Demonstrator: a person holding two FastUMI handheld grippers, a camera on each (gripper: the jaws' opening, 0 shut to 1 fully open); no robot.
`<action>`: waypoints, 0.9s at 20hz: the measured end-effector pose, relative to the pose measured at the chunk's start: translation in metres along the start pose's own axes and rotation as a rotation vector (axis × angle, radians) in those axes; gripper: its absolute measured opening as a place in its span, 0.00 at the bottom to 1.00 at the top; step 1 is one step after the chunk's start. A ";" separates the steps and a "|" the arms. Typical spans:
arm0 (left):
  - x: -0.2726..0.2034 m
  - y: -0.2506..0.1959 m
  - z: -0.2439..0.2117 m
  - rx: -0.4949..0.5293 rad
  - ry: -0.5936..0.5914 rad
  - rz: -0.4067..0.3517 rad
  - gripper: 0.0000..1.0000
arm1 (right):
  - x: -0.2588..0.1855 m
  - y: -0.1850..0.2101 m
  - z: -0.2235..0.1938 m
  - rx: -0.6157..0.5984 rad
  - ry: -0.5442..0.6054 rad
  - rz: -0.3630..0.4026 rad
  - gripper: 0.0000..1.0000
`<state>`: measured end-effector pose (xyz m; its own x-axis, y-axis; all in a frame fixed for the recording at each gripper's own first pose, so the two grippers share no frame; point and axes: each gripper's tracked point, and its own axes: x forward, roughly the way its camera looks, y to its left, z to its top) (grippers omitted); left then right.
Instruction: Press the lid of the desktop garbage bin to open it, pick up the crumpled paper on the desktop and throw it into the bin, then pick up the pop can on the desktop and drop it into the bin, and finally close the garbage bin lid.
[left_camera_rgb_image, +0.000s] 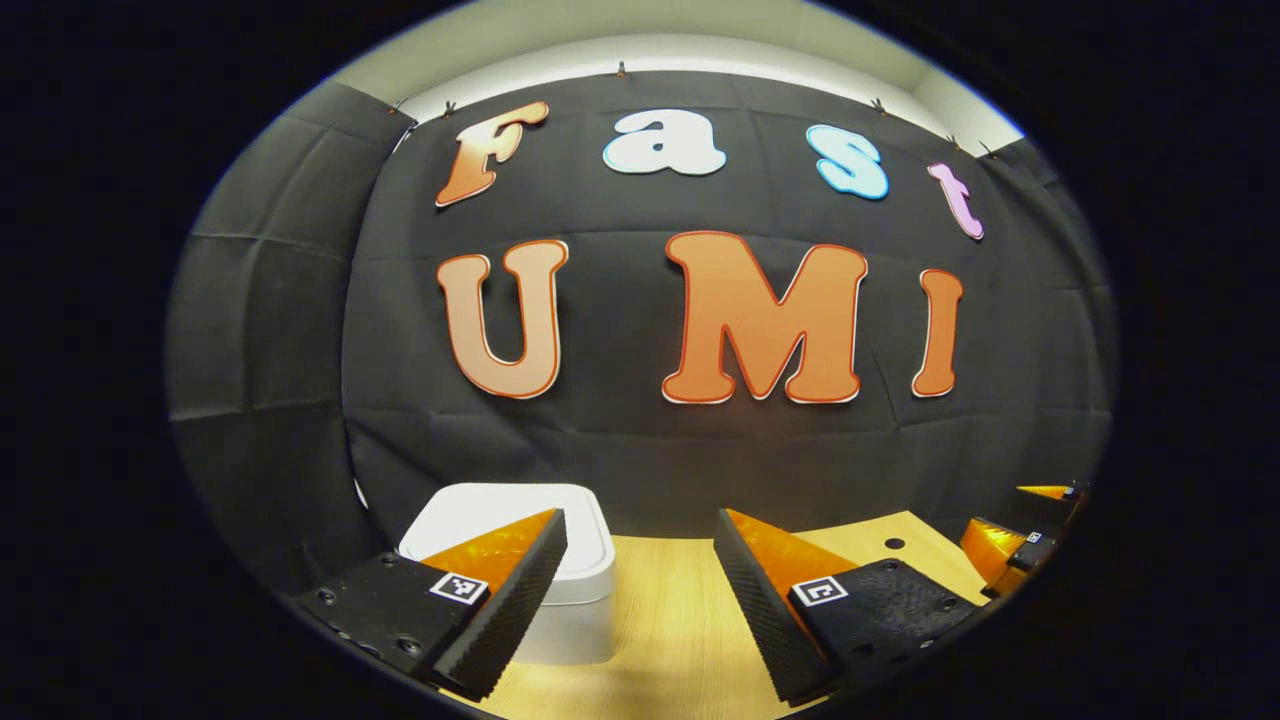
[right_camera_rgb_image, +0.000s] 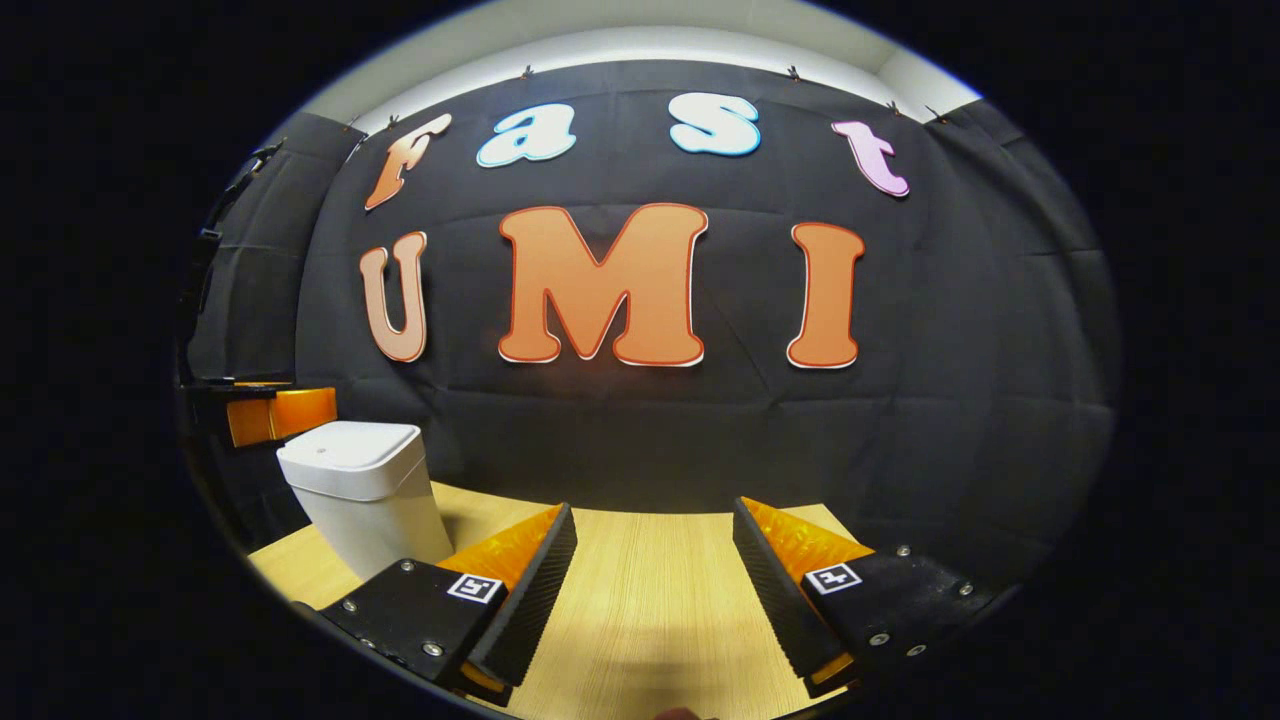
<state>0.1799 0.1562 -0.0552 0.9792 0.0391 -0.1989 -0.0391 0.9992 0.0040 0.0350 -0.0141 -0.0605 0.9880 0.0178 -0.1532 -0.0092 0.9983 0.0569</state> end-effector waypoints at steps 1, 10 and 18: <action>0.001 -0.003 0.001 -0.001 -0.009 -0.002 0.94 | -0.001 0.002 0.002 0.004 -0.007 0.000 0.94; -0.003 -0.014 0.002 0.014 -0.059 -0.041 0.94 | -0.012 0.012 0.007 -0.019 -0.039 0.020 0.94; -0.004 -0.015 0.004 0.067 -0.092 -0.062 0.94 | -0.013 0.007 0.004 -0.011 -0.042 0.007 0.94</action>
<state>0.1776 0.1412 -0.0506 0.9936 -0.0261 -0.1103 0.0329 0.9976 0.0602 0.0227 -0.0073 -0.0537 0.9935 0.0227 -0.1111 -0.0176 0.9987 0.0468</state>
